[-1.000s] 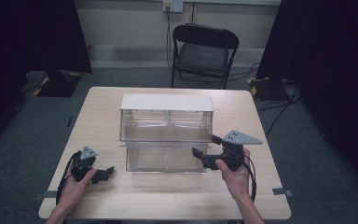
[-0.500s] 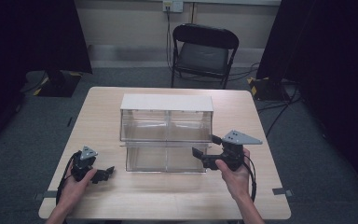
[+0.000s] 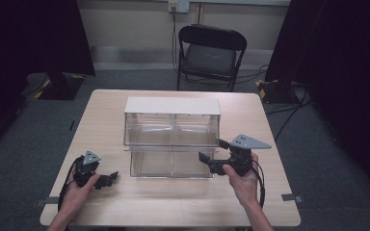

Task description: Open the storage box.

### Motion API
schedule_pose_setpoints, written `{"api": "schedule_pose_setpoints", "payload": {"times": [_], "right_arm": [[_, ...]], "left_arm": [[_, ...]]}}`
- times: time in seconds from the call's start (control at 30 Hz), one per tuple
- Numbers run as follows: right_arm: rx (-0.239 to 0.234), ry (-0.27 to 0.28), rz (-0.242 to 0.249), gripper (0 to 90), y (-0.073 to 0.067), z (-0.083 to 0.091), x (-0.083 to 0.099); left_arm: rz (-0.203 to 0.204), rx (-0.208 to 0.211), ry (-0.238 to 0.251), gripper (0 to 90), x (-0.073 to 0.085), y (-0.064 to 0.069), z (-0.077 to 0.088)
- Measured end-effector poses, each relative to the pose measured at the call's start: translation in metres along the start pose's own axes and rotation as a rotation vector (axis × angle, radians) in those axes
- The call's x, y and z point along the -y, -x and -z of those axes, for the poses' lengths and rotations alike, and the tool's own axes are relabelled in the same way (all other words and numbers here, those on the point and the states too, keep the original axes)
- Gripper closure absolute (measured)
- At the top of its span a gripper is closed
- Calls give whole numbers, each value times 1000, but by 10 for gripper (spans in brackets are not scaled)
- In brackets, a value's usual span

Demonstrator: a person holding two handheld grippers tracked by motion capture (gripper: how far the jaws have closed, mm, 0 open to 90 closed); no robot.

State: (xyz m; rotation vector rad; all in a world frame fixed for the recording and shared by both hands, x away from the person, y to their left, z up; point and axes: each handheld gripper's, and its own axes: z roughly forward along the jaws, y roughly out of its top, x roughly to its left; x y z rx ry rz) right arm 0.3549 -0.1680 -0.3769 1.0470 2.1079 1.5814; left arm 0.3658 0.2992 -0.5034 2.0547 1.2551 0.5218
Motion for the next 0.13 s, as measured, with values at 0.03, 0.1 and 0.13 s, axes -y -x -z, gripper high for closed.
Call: {"api": "schedule_pose_setpoints", "payload": {"times": [0.03,0.1,0.13], "right_arm": [[-3,1,0,138,0,0,0],[-4,1,0,138,0,0,0],[-4,1,0,138,0,0,0]], "left_arm": [[0,0,0,0,0,0,0],[0,0,0,0,0,0,0],[0,0,0,0,0,0,0]]}}
